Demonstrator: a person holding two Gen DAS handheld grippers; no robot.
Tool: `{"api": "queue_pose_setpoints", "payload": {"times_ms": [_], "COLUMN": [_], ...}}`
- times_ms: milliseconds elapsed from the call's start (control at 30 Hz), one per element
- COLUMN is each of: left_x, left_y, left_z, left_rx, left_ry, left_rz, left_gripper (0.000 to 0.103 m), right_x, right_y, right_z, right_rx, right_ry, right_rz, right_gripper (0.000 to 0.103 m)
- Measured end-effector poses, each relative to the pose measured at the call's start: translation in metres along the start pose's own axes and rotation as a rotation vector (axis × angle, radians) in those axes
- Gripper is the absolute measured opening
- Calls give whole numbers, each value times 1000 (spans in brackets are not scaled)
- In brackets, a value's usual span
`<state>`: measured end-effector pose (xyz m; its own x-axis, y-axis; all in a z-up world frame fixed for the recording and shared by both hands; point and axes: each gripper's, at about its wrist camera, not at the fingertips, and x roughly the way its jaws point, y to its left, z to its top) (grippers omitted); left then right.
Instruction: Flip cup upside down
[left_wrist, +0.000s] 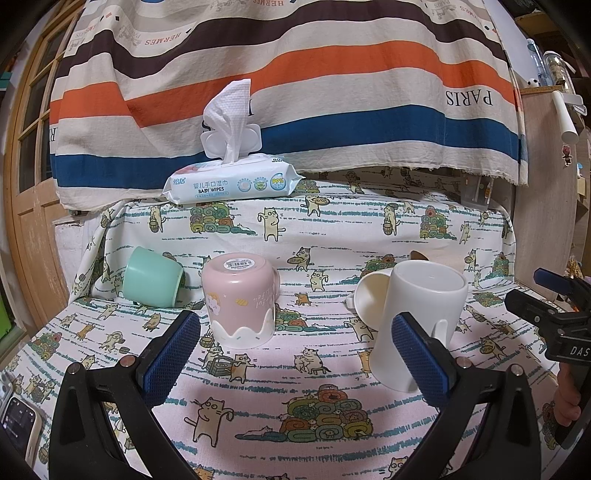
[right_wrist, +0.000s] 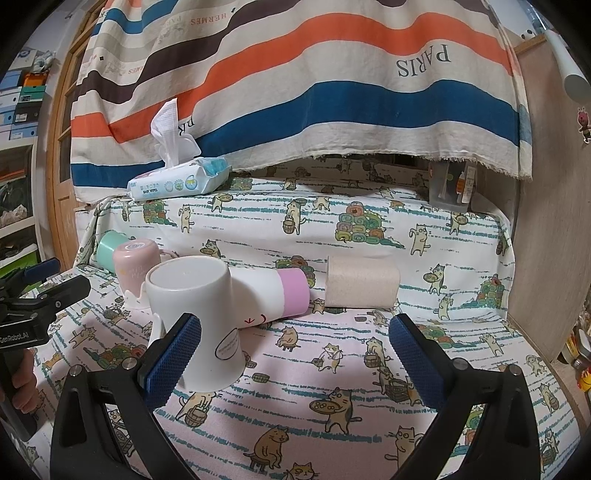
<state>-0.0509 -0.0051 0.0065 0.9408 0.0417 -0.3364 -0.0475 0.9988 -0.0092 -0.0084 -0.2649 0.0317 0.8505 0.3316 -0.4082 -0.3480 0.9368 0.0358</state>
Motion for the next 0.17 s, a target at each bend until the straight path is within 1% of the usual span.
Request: {"api": "queue_pose_setpoints", "payload": {"times_ms": [167], "left_x": [0], "left_y": [0], "left_z": [0], "left_rx": [0], "left_ry": [0], "left_rz": [0], "left_gripper": [103], "right_x": [-1], "right_y": [-1], "right_z": [-2], "right_rx": [0], "right_ry": [2], "right_rz": [0], "right_gripper": [102]}}
